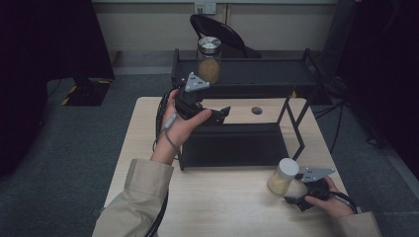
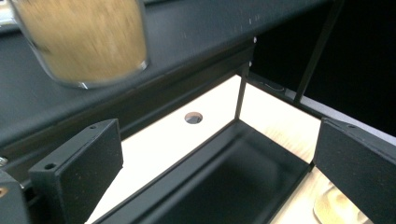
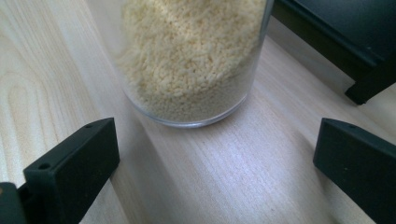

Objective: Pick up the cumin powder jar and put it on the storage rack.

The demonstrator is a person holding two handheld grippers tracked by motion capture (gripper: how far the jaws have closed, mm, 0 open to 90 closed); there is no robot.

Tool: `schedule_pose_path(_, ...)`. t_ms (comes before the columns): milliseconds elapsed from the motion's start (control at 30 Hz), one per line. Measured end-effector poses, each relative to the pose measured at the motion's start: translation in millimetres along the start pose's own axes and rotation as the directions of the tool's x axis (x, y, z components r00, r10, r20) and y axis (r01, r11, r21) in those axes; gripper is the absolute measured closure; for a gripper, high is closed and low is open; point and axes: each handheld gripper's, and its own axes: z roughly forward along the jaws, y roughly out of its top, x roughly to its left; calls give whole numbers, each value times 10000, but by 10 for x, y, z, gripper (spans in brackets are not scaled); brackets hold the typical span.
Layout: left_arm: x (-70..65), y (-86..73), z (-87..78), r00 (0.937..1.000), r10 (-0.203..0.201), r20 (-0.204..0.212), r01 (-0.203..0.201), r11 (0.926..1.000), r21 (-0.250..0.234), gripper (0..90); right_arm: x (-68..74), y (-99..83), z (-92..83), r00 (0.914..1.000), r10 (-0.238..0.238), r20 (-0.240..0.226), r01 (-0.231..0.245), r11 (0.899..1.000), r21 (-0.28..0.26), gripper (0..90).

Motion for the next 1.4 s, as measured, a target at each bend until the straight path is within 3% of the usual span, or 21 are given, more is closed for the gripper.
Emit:
schedule_pose_path(367,13,-348,132,9989,42,457,-49,9999,157,12,0,-1,0,10000,-7,0,7,10000,-3,0)
schedule_pose_path(867,85,-852,355,9961,-469,750,419,9969,672,14,-1,-1,0,10000,-11,-1,11,10000,-4,0)
schedule_pose_path(1400,73,-1224,572,9883,-1032,1123,886,9878,1285,14,0,-1,0,10000,-7,-1,7,10000,-2,0)
